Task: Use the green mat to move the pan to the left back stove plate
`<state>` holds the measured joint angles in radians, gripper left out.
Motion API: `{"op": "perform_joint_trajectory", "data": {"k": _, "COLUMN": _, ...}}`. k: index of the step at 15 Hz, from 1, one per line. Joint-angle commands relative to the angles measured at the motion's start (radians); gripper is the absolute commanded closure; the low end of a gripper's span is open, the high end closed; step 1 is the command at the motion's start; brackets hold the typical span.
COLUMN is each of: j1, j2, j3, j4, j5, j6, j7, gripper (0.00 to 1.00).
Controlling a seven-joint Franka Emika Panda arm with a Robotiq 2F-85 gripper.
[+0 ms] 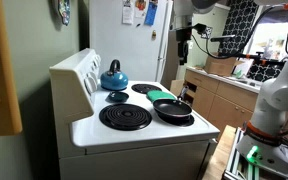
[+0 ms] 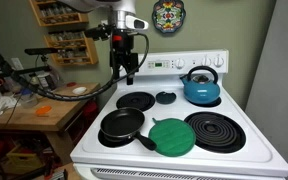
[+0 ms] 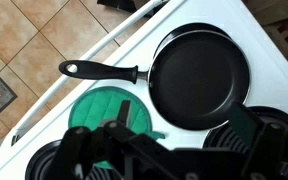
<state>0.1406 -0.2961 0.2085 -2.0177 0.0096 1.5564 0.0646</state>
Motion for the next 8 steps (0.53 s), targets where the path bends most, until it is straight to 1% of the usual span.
{"op": "perform_joint_trajectory", "data": {"k": 1, "j1": 0.009, "j2": 0.002, "j3": -0.007, "j4": 0.002, "j5": -0.002, "j6": -0.002, "j7": 0.002, "gripper": 0.00}}
{"op": "perform_joint_trajectory", "data": {"k": 4, "j1": 0.009, "j2": 0.002, "j3": -0.007, "j4": 0.002, "j5": -0.002, "j6": -0.002, "j7": 0.002, "gripper": 0.00}}
{"op": "perform_joint_trajectory", "data": {"k": 5, "j1": 0.003, "j2": 0.021, "j3": 0.001, "j4": 0.021, "j5": -0.031, "j6": -0.028, "j7": 0.022, "gripper": 0.00}}
{"op": "perform_joint_trajectory", "data": {"k": 6, "j1": -0.004, "j2": 0.055, "j3": 0.017, "j4": 0.046, "j5": -0.096, "j6": -0.031, "j7": 0.049, "gripper": 0.00}}
{"op": "perform_joint_trajectory", "data": {"k": 7, "j1": -0.005, "j2": 0.079, "j3": 0.019, "j4": 0.055, "j5": -0.124, "j6": -0.017, "j7": 0.059, "gripper": 0.00}}
{"op": "perform_joint_trajectory", "data": {"k": 8, "j1": -0.008, "j2": 0.112, "j3": 0.032, "j4": 0.058, "j5": -0.199, "j6": 0.020, "j7": 0.091, "gripper": 0.00}}
